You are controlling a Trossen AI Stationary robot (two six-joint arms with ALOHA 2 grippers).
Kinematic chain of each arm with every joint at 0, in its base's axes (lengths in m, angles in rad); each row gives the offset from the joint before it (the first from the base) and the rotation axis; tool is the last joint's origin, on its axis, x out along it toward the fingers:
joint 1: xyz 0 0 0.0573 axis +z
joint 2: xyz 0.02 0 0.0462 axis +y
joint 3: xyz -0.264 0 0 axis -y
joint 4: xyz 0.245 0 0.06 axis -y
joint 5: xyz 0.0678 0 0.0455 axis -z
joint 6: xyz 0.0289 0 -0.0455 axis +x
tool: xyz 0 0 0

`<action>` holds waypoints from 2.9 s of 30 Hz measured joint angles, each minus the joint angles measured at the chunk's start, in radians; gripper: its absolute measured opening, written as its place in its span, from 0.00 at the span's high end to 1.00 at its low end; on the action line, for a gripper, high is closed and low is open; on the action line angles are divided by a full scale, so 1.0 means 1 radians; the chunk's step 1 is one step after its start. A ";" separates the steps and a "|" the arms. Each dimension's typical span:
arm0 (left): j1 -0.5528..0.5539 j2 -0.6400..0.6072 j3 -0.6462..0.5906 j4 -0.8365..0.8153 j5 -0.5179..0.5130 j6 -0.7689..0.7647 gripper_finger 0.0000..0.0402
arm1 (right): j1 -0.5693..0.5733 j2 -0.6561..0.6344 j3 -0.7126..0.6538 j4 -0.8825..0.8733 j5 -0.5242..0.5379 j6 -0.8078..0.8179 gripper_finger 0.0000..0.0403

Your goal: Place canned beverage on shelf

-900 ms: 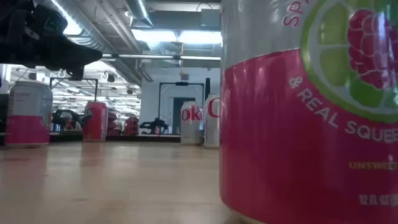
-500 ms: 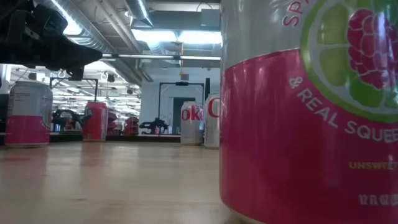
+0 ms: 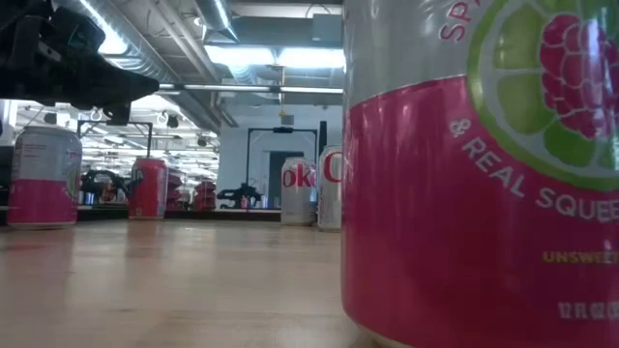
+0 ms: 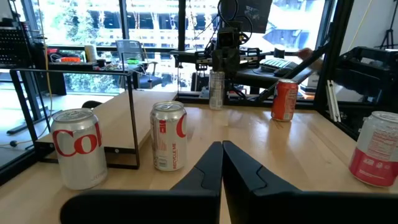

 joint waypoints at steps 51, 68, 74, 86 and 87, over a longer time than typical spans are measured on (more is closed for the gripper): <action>0.042 0.751 0.261 0.755 -0.184 0.200 1.00 | -0.001 0.007 -0.002 0.489 0.320 -0.365 0.93; 0.103 1.219 0.614 0.645 -0.174 0.281 0.81 | -0.228 0.020 0.054 0.563 0.144 -0.392 0.93; 0.107 1.370 0.756 0.522 -0.257 0.202 0.55 | -0.334 0.098 0.085 0.663 -0.051 -0.394 0.93; 0.118 1.609 1.225 -0.206 -0.155 0.020 0.26 | -0.380 0.275 0.154 0.676 -0.175 -0.392 0.93; 0.114 1.613 1.237 -0.213 -0.156 0.021 0.26 | -0.380 0.284 0.154 0.674 -0.175 -0.392 0.93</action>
